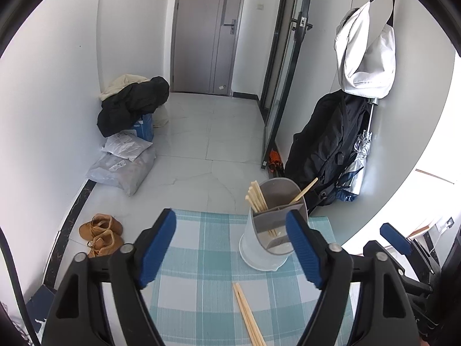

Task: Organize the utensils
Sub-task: 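Withdraw both open tools and lower them toward the chopstick pile, then close the right tool on one chopstick from the pile, then lift the chopstick with the right tool while the left tool grasps another chopstick, then carry both held chopsticks up over the holder opening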

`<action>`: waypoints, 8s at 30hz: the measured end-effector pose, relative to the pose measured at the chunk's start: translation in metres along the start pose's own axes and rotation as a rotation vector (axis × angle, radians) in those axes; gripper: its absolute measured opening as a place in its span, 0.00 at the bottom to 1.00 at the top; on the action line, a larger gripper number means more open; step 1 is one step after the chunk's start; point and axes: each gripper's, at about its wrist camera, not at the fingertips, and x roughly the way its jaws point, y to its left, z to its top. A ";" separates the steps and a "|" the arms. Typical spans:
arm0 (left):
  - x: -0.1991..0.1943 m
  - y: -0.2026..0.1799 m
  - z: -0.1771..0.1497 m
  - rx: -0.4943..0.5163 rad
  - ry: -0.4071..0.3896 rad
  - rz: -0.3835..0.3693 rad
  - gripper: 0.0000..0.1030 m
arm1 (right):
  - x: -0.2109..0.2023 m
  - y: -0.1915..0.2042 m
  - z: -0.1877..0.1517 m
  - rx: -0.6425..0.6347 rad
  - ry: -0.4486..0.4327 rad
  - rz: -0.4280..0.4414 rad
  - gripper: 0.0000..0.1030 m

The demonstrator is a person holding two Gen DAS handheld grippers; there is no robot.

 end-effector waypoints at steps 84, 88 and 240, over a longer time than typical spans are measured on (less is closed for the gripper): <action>0.099 0.147 -0.123 -0.410 0.289 0.162 0.89 | 0.165 0.058 -0.153 -0.240 0.608 0.023 0.05; 0.104 0.131 -0.127 -0.361 0.312 0.154 0.89 | 0.137 0.045 -0.140 -0.142 0.519 0.062 0.04; 0.032 -0.048 0.090 0.043 -0.021 -0.322 0.02 | 0.006 -0.018 0.076 -0.019 -0.076 0.008 0.04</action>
